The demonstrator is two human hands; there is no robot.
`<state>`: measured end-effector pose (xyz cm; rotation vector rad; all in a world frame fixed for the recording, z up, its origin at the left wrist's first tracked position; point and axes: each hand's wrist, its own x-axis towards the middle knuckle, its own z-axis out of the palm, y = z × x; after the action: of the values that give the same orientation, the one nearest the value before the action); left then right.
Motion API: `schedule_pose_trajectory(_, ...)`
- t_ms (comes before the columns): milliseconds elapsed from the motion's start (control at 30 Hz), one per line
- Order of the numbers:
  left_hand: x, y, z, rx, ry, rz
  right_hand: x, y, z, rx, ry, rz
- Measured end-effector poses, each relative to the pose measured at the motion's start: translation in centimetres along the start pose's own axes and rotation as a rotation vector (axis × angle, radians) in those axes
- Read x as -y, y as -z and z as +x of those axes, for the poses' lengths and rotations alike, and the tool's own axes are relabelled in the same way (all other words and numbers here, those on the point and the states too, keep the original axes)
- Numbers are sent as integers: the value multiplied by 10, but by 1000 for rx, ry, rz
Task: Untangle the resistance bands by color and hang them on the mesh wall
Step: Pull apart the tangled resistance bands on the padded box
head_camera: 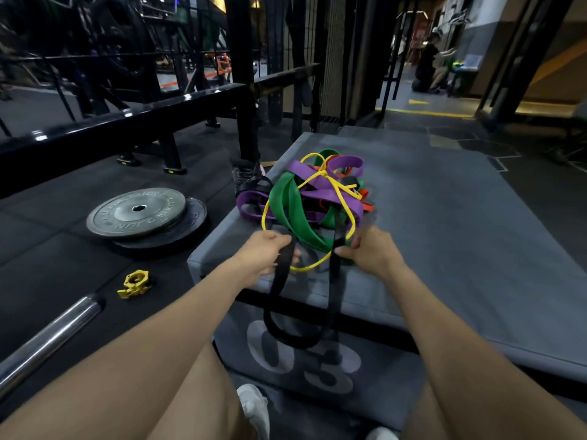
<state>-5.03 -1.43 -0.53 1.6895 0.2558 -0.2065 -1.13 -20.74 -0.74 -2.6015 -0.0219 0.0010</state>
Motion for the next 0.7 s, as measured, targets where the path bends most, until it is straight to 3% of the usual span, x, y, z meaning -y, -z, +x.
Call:
schedule_pose_trajectory(133,-3,-8,-4,114,-27,-86,-4,-5,-4,143,3,-139)
schedule_pose_trajectory(300,-17,-10,-2,129,-62,-418,0,-4,-16,301,132,-152)
schedule_pose_trajectory(500,-13,-36,-9,168,43,-306,8,-6,-22,465,126,434)
schedule_pose_trajectory(700,-7,-42,-4,182,83,-423,9,-3,-26,386,201,317)
